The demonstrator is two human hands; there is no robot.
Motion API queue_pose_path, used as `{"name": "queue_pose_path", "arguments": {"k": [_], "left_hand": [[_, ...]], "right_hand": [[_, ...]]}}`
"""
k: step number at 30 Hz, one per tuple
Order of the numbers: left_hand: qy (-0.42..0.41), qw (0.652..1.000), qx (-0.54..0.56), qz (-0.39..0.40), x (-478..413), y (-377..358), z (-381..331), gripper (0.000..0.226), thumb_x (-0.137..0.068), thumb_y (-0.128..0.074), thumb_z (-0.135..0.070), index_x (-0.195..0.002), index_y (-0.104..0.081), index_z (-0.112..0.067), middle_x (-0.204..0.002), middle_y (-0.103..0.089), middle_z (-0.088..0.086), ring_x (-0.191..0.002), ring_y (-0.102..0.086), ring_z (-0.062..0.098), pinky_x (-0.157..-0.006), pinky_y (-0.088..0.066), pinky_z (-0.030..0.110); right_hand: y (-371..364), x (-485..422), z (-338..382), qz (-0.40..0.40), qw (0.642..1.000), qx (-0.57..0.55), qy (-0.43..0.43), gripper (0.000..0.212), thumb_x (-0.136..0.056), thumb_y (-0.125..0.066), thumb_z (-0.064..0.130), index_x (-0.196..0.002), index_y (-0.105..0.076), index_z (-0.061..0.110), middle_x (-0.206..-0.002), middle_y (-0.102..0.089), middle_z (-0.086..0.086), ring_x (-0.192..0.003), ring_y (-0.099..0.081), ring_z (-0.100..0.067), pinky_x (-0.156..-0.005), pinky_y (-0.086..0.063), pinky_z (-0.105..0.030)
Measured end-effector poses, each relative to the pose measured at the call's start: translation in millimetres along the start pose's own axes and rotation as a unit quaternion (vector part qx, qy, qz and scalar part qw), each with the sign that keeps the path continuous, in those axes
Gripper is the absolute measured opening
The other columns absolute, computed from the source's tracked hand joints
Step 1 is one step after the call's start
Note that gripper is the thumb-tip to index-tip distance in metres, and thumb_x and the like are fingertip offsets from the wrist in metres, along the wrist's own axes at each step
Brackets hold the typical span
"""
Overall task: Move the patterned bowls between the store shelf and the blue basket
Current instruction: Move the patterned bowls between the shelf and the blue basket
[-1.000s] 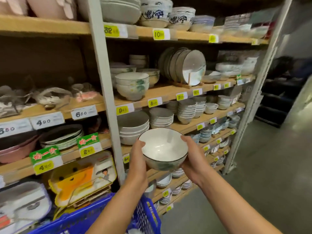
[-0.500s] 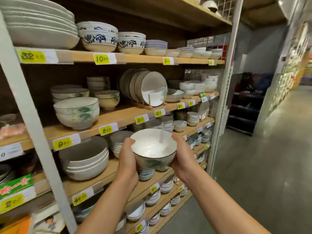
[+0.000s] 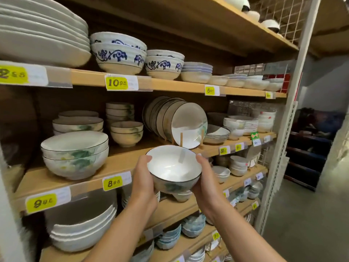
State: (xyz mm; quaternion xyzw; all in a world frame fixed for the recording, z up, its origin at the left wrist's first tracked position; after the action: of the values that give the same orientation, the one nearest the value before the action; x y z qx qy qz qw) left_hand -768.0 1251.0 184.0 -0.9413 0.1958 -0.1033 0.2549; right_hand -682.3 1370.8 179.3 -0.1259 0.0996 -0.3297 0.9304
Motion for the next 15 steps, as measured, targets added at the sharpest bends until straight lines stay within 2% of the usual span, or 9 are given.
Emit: {"name": "queue_pose_path", "arguments": {"k": [3,5,7,9,11,13,15], "left_hand": [[-0.028,0.999,0.005,-0.027,-22,-1,-12,0.023,-0.087,-0.049,-0.036,-0.097,-0.066,-0.024,-0.093,-0.070,0.006,-0.089,-0.062,0.024,-0.065,-0.051,0.032],[-0.054,0.997,-0.001,-0.047,-38,-2,-22,0.021,-0.087,-0.048,-0.035,-0.093,-0.065,-0.024,-0.092,-0.069,0.004,-0.088,-0.063,0.023,-0.069,-0.052,0.033],[-0.070,0.995,-0.006,-0.067,-54,-2,-32,0.023,-0.085,-0.049,-0.037,-0.096,-0.065,-0.025,-0.097,-0.069,0.006,-0.093,-0.063,0.026,-0.081,-0.053,0.040],[-0.100,0.991,-0.019,-0.089,-73,-1,-41,0.034,-0.083,-0.048,-0.039,-0.110,-0.063,-0.024,-0.109,-0.067,0.008,-0.102,-0.061,0.028,-0.093,-0.051,0.046],[-0.135,0.985,-0.028,-0.102,-89,-3,-54,0.050,-0.079,-0.046,-0.044,-0.121,-0.059,-0.021,-0.117,-0.065,0.008,-0.109,-0.059,0.028,-0.098,-0.048,0.047],[-0.167,0.981,-0.015,-0.100,-106,-5,-65,0.057,-0.074,-0.045,-0.046,-0.121,-0.059,-0.016,-0.117,-0.066,0.008,-0.109,-0.061,0.027,-0.096,-0.050,0.045],[-0.202,0.975,-0.001,-0.097,-127,-8,-81,0.042,-0.082,-0.042,-0.041,-0.101,-0.067,-0.014,-0.101,-0.073,0.006,-0.096,-0.068,0.023,-0.079,-0.056,0.034]], "right_hand": [[-15,-26,1,-0.002,1.000,-0.026,0.011,0.034,-0.096,-0.042,0.045,-0.125,-0.056,0.035,-0.123,-0.062,0.001,-0.114,-0.057,-0.019,-0.086,-0.053,-0.036],[-27,-48,2,-0.016,1.000,-0.024,0.004,0.040,-0.092,-0.045,0.048,-0.129,-0.052,0.034,-0.127,-0.058,-0.001,-0.117,-0.054,-0.022,-0.092,-0.052,-0.041],[-39,-70,4,-0.029,0.999,-0.026,-0.005,0.045,-0.085,-0.047,0.050,-0.126,-0.055,0.032,-0.126,-0.058,-0.004,-0.117,-0.055,-0.024,-0.099,-0.048,-0.046],[-52,-93,4,-0.021,0.998,-0.054,-0.013,0.039,-0.088,-0.047,0.045,-0.118,-0.061,0.025,-0.117,-0.064,-0.006,-0.110,-0.059,-0.025,-0.092,-0.052,-0.040],[-66,-120,5,0.000,0.995,-0.098,-0.021,0.027,-0.091,-0.047,0.037,-0.102,-0.066,0.020,-0.100,-0.070,-0.004,-0.099,-0.063,-0.022,-0.078,-0.052,-0.035],[-83,-146,8,0.038,0.990,-0.130,-0.031,0.024,-0.091,-0.046,0.033,-0.089,-0.065,0.019,-0.084,-0.071,-0.001,-0.089,-0.065,-0.021,-0.070,-0.050,-0.031],[-101,-171,11,0.072,0.985,-0.148,-0.045,0.028,-0.091,-0.044,0.035,-0.091,-0.066,0.018,-0.080,-0.073,-0.001,-0.085,-0.066,-0.021,-0.067,-0.051,-0.030]]}}
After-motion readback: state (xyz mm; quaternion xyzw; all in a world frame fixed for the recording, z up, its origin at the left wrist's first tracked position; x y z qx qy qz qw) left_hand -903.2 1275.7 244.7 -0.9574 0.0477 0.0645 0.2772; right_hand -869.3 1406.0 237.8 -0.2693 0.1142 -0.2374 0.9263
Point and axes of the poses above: each hand's wrist, its own x-axis away from the middle knuckle, its own y-axis out of the back of the hand, z = x × y, the point moved 6 cm from there along -x, towards the middle knuckle
